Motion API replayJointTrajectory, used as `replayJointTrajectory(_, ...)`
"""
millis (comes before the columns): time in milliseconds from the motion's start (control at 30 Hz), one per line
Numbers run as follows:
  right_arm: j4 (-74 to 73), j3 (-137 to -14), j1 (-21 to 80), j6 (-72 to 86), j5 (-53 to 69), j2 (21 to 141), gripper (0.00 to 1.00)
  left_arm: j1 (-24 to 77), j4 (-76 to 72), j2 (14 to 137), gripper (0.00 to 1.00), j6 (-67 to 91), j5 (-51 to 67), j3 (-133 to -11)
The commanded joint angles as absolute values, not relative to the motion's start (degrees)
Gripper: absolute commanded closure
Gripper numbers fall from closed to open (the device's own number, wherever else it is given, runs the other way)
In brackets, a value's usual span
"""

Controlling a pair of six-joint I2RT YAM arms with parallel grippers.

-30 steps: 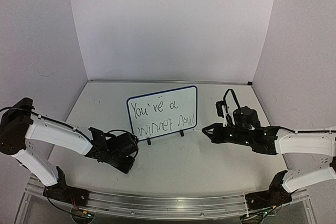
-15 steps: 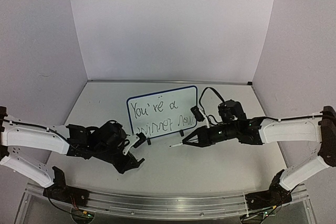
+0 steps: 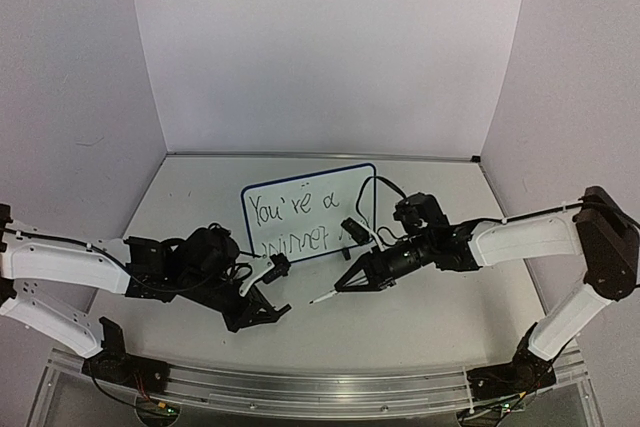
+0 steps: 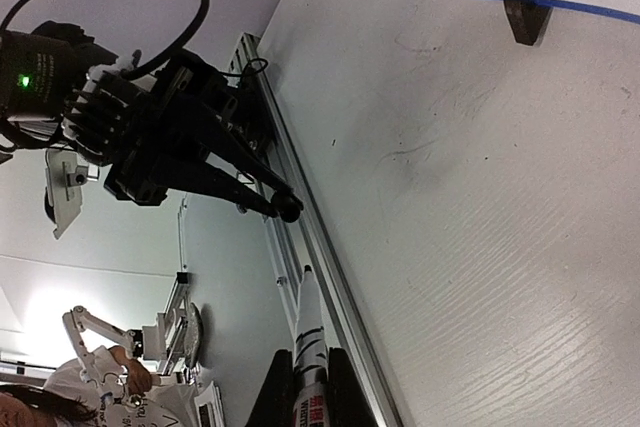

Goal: Write a sentence on the whiteboard
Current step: Insert the whiteboard marker without the cap into the whiteboard marker.

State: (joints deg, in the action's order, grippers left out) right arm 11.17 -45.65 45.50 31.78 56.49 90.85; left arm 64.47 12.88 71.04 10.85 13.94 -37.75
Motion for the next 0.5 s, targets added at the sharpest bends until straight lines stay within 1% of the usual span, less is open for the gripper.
replayJointTrajectory(0,15.14,-48.84,45.22,33.72,60.28,91.76,1.0,64.67,9.28,67.83,1.0,9.69,16.5,-37.48)
replayJointTrajectory(267,19.69,-50.86,45.19,36.65,63.3,94.38,1.0,64.69,9.28,67.88,1.0,9.4,17.88,-37.81)
replayJointTrajectory(467,20.11,-50.91,45.28,37.16,63.99,95.29,1.0,64.64,9.32,67.6,1.0,9.3,17.67,-37.88)
